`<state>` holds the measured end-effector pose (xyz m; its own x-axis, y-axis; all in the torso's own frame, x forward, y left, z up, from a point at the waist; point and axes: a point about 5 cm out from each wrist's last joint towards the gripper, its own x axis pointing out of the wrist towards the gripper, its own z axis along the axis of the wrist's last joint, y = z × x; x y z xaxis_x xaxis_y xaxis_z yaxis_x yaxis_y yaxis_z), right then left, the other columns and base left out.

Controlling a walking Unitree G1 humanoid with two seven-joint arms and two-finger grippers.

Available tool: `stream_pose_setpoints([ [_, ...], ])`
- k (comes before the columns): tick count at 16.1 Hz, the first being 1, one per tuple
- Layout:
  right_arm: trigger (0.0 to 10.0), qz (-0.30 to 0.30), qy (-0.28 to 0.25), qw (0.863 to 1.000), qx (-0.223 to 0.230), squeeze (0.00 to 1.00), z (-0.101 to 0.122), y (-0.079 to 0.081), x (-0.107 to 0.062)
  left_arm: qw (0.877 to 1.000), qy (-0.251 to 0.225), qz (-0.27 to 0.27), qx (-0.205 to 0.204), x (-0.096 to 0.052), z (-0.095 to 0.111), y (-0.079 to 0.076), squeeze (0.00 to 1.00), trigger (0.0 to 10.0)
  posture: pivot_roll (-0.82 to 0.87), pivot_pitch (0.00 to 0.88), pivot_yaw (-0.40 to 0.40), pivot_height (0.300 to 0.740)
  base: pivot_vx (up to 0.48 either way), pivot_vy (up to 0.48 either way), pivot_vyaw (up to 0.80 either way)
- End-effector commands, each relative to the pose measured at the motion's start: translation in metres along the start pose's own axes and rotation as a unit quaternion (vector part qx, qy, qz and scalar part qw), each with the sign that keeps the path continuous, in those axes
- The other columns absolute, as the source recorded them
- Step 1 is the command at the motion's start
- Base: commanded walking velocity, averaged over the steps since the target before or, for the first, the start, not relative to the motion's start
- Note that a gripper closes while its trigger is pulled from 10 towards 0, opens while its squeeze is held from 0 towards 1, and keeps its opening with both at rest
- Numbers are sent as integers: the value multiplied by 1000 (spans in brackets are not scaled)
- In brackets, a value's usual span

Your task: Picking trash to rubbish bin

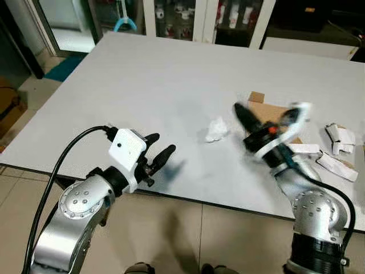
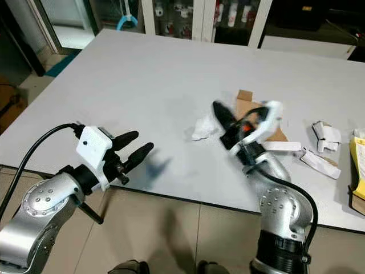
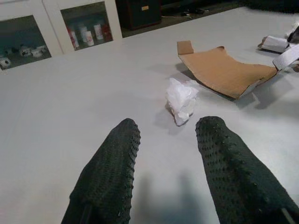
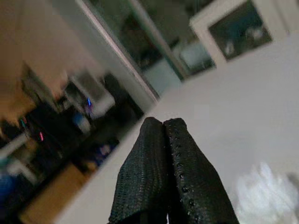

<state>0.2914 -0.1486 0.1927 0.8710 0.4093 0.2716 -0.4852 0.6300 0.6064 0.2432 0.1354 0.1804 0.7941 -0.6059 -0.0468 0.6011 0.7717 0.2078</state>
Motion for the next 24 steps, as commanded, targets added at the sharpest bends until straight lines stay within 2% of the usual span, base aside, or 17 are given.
stream_pose_setpoints([
  [1,0,6,-42,999,-6,0,14,4,-1,1000,-11,4,2,0,3,-1,0,10000,34,60,-14,740,0,0,0],
  [3,0,24,-66,997,-8,0,23,9,2,1000,-13,11,7,2,3,1,0,10000,31,56,-18,740,0,0,0],
  [5,0,28,-35,997,-62,0,23,11,8,1000,-12,14,13,4,2,1,0,10000,22,55,-25,740,0,0,0],
  [6,0,25,-27,997,-75,0,22,10,8,1000,-11,15,14,4,2,1,0,10000,21,55,-26,740,0,0,0],
  [7,7255,-41,38,982,-179,0,13,-2,17,999,12,27,30,5,-4,5,0,10000,13,51,-26,740,0,0,0],
  [8,10000,-85,83,959,-258,0,6,-12,23,998,29,43,39,6,-7,11,0,10000,8,53,-28,740,0,0,0],
  [9,10000,-106,102,947,-287,0,2,-18,26,997,32,55,40,7,-9,17,0,10000,7,64,-28,740,0,0,0],
  [10,10000,-118,102,946,-285,0,1,-21,27,997,32,58,39,7,-9,19,0,10000,9,61,-28,740,0,0,0],
  [11,10000,-163,112,938,-283,0,-1,-32,31,996,33,66,42,9,-7,24,0,10000,14,75,-20,740,0,0,0],
  [12,10000,-182,123,930,-295,0,-1,-38,36,996,30,71,39,11,-4,27,0,10000,16,82,-19,740,0,0,0],
  [14,10000,-185,126,917,-329,0,4,-39,42,995,22,89,32,15,-2,29,0,10000,19,88,-31,740,0,0,0],
  [16,10000,-186,148,902,-359,0,-5,-40,37,991,26,125,37,16,-3,34,0,10000,22,75,-42,740,0,0,0],
  [18,10000,-194,153,901,-355,0,-18,-44,26,988,39,141,44,18,-9,33,0,10000,34,62,-55,740,0,0,0],
  [19,10000,-201,156,908,-334,0,-29,-46,17,986,35,154,46,19,-9,33,0,10000,45,55,-55,740,0,0,0],
  [24,10000,-197,141,919,-310,0,-37,-38,3,986,35,154,48,17,-10,32,0,10000,53,30,-50,740,0,61,-517],
])
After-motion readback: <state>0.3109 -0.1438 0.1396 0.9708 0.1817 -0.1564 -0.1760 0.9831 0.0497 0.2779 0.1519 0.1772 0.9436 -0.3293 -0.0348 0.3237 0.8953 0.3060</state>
